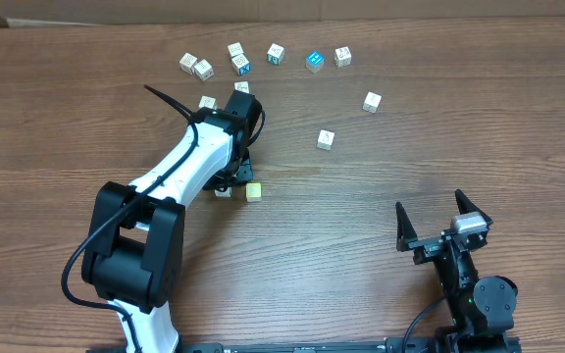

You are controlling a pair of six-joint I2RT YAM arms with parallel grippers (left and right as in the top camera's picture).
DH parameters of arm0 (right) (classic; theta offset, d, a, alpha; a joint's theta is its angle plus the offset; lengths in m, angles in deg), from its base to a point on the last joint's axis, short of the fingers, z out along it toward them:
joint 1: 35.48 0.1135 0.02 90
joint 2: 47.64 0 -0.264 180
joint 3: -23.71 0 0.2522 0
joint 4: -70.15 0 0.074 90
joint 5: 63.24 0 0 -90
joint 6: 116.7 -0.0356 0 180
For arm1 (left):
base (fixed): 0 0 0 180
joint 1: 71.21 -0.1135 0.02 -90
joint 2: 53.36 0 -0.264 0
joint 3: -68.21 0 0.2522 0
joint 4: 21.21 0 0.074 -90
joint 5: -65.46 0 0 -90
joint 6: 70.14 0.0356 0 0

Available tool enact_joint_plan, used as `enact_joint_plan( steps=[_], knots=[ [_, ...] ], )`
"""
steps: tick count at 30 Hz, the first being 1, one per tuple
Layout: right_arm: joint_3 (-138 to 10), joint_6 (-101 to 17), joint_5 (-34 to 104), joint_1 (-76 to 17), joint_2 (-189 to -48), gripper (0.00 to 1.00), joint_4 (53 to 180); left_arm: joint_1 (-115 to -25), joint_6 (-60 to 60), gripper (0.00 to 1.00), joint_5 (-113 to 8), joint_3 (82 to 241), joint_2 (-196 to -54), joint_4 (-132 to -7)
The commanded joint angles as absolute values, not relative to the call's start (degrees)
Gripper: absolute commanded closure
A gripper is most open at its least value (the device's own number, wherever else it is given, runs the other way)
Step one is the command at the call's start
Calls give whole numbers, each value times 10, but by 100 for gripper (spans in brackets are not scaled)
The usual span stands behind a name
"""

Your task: Form a horizontal line

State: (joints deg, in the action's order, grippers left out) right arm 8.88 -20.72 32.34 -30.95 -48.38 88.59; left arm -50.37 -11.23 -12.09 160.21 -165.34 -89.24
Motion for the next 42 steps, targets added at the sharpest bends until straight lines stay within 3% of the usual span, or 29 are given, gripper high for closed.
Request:
enact_joint_plan(
  steps=[1,4,16,26,42],
  knots=[
    [95,-206,323,-311,-478,0,883,-507,-97,58,-94,1597,-1655,-881],
    [95,-206,323,-311,-478,0,883,-507,-97,59,-81,1597,-1655,-865],
    [95,-206,323,-311,-478,0,883,-507,-97,89,-77,1597,-1655,-841],
    [95,-206,323,-311,-478,0,883,-507,-97,96,-81,1594,-1655,-861],
    [95,-206,323,-311,-478,0,883,-507,-97,95,-96,1555,-1655,-815]
  ],
)
